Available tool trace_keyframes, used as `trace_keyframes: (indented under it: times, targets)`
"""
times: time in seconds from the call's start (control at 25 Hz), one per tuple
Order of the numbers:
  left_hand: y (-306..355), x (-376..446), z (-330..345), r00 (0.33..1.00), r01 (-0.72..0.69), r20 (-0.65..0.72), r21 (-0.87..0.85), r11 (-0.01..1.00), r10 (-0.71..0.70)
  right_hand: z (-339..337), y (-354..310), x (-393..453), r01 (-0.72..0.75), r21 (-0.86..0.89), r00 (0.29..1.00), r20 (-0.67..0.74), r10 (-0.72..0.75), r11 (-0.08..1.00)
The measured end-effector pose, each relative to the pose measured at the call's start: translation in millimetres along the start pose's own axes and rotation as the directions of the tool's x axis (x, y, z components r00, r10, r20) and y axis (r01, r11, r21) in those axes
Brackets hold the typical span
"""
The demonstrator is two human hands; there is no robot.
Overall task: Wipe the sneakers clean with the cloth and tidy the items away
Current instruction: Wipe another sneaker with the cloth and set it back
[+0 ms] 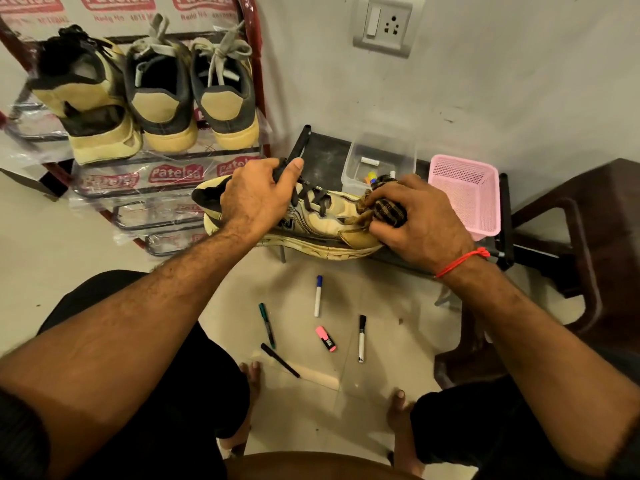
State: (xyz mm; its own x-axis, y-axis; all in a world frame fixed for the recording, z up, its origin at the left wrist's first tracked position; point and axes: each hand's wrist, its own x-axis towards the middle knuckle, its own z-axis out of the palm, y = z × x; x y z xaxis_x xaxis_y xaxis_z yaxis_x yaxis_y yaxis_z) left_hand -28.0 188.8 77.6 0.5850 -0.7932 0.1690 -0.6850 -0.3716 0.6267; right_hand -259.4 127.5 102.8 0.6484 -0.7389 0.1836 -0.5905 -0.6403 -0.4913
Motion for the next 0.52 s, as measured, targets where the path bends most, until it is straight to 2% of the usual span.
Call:
trace_keyframes:
  times: [0.12,0.28,0.4,0.52]
  targets:
    - [-3.4,1.5,0.9,0.999,0.047,0.009,-0.079,0.996,-0.047,-1.5,4.1,0.3,-0.026,0.032,0.998,-0.060,0.028,0.999]
    - [2.3,-5.9,4.3,0.996,-0.075,-0.061,-0.208,0.975,0.063,0.2,4.8,1.4,-0.111,0.065,0.979,-0.163,0.120,0.992]
    - [11.3,-17.7,13.2,0.989,-0.143,-0.073,-0.219,0.965,0.129,19.6,-16.3,-5.9,0.043,0.038,0.980,-0.195,-0.035,0.998]
    - [14.1,-19.0,18.8,0.995,-0.081,-0.072,-0.273,0.959,0.064,28.6,-26.2,-3.6,0.124,-0.060,0.977,-0.168,-0.133,0.990]
